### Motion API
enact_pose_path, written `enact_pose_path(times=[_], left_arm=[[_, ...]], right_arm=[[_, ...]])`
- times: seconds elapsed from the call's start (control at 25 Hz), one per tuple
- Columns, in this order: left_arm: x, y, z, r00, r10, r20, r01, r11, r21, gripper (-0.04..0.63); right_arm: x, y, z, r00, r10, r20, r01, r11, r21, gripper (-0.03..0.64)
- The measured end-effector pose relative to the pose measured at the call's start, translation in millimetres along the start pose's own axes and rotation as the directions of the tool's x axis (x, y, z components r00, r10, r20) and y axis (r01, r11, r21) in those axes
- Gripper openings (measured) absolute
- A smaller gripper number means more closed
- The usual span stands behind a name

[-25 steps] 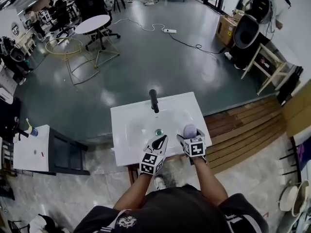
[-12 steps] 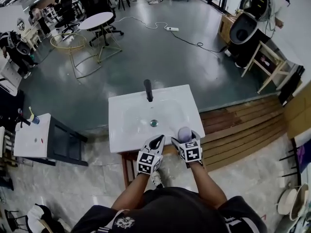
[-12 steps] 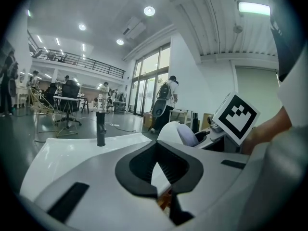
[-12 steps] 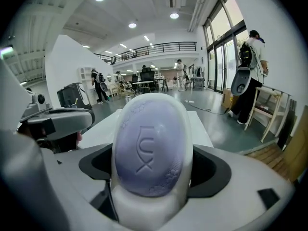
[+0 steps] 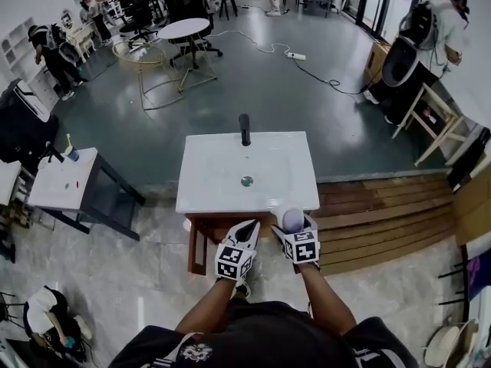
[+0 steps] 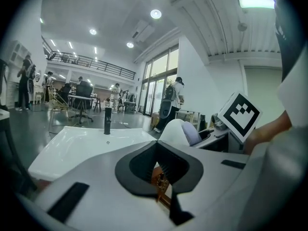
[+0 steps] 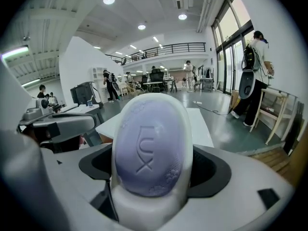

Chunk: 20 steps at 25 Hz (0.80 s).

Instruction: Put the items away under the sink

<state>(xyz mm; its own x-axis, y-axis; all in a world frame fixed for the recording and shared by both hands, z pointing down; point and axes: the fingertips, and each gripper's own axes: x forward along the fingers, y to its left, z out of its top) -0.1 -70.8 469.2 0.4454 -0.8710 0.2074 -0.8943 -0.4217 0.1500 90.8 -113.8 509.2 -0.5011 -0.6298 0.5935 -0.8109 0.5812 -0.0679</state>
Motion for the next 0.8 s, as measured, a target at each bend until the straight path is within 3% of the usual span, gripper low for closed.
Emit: enact_pose_path(times=[0.44,0.8], left_arm=[[-79,-41,-40,0.994,0.111,-0.015,-0.112,0.993,-0.028,0.000],[-90,-46,-49,0.998,0.054,-0.038,-0.054,0.999,-0.009,0.000]], right_arm=[[-48,36,-51,0.999,0.054,0.000,-0.054,0.998,-0.029,0.472],[-49,41,-71,1.000,-0.009,-0.012,0.009,1.000,-0.002,0.472]])
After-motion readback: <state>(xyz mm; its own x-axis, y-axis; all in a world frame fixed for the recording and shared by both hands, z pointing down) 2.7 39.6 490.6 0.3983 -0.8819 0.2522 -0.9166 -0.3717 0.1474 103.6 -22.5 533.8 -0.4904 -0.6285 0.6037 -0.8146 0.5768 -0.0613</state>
